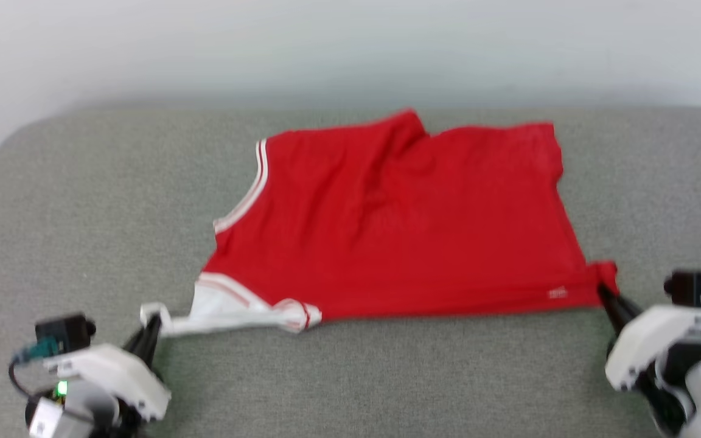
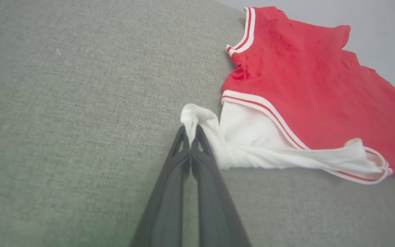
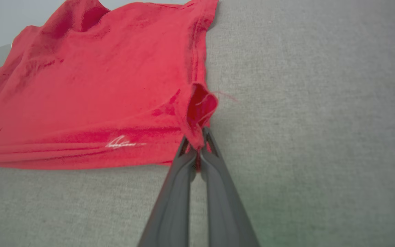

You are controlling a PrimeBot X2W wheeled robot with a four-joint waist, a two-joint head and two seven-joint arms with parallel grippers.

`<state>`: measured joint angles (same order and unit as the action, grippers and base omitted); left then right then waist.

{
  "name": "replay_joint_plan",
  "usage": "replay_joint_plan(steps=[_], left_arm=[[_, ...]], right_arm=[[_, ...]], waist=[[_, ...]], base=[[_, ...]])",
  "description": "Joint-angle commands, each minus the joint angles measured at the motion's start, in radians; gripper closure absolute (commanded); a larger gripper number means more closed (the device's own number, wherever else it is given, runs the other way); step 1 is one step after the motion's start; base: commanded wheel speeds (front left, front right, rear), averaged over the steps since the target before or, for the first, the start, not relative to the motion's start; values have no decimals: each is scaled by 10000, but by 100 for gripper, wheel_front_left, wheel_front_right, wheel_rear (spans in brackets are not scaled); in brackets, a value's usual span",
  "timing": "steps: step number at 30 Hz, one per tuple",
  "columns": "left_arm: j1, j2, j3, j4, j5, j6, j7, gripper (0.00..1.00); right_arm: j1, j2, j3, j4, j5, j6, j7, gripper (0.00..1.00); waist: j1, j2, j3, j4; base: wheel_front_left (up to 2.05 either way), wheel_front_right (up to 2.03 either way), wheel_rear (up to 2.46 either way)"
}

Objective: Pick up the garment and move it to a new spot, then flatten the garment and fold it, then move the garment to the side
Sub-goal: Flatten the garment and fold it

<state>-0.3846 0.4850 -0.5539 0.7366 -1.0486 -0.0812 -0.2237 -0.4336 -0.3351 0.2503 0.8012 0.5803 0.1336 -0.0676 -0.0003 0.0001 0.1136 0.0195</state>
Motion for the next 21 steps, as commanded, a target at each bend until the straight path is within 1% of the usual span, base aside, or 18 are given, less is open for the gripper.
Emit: replay_joint_plan(steps=[1, 3, 5, 6, 8, 11, 16, 19, 21], left_arm=[[585, 330, 100, -212, -127, 305, -1, 100], [1196, 487, 92, -708, -204, 570, 118, 100], [1760, 668, 191, -1259, -346, 856, 158, 100], [1760, 668, 191, -1259, -346, 856, 158, 100], [2431, 797, 186, -1870, -479, 1214, 317, 100], [3263, 1084, 308, -2852, -705, 1751, 491, 100], [4438, 1566, 472, -4599, -981, 2647, 833, 100], [4743, 1849, 617, -5558, -976, 3014, 806, 100], [4683, 1955, 655, -6044, -878, 3156, 822, 100]], right_arm=[[646, -351, -268, -292, 91, -54, 60, 100], [1368, -431, -459, -755, 74, -54, 155, 100], [2052, -379, -730, -1264, 72, -54, 269, 100], [2052, -379, -730, -1264, 72, -54, 269, 100], [2799, -336, -1036, -1778, -127, -60, 444, 100], [3867, -86, -1596, -2671, -414, -65, 819, 100], [5437, 553, -2635, -4380, -1083, -65, 1767, 100], [5982, 1031, -3248, -5508, -1542, -60, 2363, 100], [6114, 1335, -3489, -6160, -1809, -50, 2774, 100]], waist=[[3, -1, -476, 8], [3, -1, -681, 37], [3, -1, -842, 63], [3, -1, -842, 63], [3, -1, -1000, 95], [3, -1, -1181, 138], [3, -1, -1251, 170], [3, -1, -1157, 156], [3, -1, -1060, 121]], base=[[0, 0, 0], [0, 0, 0], [0, 0, 0], [0, 0, 0], [0, 0, 0], [0, 0, 0], [0, 0, 0], [0, 0, 0], [0, 0, 0]])
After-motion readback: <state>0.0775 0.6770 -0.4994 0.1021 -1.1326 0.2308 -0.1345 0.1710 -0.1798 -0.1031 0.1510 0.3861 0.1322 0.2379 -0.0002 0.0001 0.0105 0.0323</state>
